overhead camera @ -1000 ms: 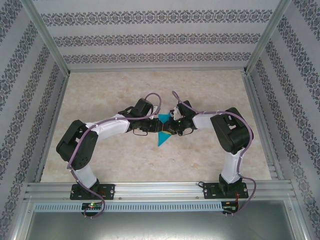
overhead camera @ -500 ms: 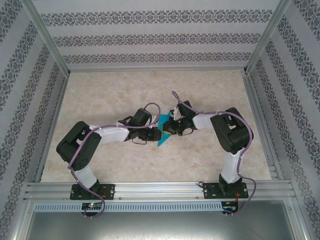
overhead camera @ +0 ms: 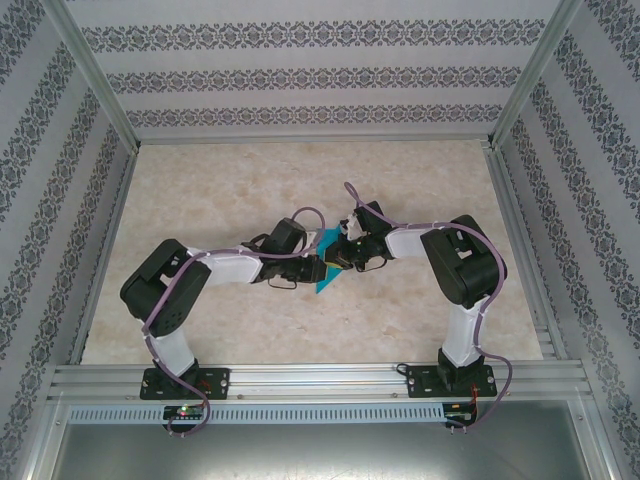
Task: Fold a paper plane with a square sheet of paper (pick it up from the middle)
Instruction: Fourth fold the wing at the center of the table.
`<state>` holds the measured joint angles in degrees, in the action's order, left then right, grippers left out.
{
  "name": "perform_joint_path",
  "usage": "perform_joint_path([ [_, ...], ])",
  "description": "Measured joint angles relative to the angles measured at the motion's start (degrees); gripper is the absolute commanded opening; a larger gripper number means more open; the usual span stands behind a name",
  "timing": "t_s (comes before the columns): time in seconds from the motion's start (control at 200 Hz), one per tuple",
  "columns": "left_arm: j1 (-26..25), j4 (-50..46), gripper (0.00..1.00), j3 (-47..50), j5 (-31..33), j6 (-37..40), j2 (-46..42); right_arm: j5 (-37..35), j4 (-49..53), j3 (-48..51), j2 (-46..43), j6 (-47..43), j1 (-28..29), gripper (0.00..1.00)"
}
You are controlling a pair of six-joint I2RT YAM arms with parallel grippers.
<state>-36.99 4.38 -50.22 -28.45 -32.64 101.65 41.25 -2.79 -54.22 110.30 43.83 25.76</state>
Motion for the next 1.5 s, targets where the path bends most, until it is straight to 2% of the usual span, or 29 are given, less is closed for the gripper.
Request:
perform_joint_path([
  [0.779,-0.57,0.02,0.15,0.61,3.74,2.45,1.38,0.22,0.24,-0.02,-0.44,1.40,-0.04,0.14],
  [1.124,-1.09,2.56,0.15,1.90,4.00,2.62,1.38,0.13,-1.42,1.14,-5.33,4.28,-0.11,0.13],
  [1.499,-2.51,3.82,0.14,3.08,4.85,2.93,0.74,-0.37,-3.52,1.88,-2.64,5.99,0.00,0.12],
])
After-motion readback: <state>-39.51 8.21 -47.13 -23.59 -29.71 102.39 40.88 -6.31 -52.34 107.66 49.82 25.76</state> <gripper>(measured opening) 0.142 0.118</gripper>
